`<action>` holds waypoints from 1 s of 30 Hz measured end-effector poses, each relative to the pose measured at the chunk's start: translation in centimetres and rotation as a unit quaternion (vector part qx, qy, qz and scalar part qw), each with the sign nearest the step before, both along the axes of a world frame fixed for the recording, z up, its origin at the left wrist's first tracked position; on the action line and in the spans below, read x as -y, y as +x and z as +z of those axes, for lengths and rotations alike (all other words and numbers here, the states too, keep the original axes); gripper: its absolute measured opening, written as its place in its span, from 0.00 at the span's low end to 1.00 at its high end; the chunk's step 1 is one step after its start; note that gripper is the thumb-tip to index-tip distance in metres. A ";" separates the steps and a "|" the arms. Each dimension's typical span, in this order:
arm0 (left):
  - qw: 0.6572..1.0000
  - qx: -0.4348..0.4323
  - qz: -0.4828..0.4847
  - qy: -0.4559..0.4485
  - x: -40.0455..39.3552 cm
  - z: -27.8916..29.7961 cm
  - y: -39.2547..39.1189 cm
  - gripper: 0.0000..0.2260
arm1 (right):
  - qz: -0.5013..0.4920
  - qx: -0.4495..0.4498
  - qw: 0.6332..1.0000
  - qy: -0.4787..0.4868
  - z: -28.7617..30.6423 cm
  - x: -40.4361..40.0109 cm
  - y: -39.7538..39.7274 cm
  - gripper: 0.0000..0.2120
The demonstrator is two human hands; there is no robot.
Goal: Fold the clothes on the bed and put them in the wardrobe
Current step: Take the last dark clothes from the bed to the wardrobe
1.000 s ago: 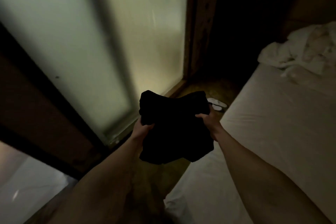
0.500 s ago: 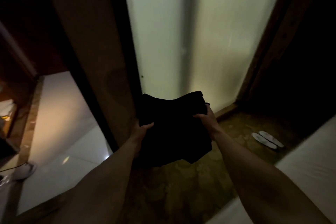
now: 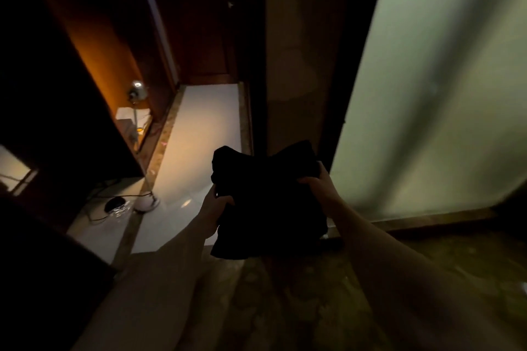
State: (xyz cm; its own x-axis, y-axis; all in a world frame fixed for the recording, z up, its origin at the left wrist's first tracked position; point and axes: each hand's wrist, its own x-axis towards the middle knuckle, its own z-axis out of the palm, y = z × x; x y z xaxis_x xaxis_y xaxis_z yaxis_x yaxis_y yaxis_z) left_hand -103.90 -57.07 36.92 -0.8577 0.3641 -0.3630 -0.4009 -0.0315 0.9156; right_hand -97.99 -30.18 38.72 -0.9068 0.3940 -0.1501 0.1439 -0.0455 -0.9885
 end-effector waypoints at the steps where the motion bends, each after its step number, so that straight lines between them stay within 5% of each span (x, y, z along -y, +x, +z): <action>1: 1.000 0.000 0.011 0.005 1.2 0.1 -0.5 0.35 | 0.013 0.004 1.000 -0.015 0.0 1.1 -1.3 0.23; 9: 0.991 -0.010 0.131 -0.026 9.3 -1.2 -6.5 0.27 | 0.146 0.035 0.988 -0.019 -1.2 7.7 -12.3 0.40; 20: 0.965 -0.002 0.256 -0.053 14.5 0.0 -16.8 0.25 | 0.262 0.009 0.965 0.013 1.4 14.3 -28.0 0.25; 30: 0.969 -0.001 0.247 -0.028 18.4 -0.5 -26.9 0.25 | 0.315 0.017 0.948 -0.028 0.8 18.2 -39.0 0.25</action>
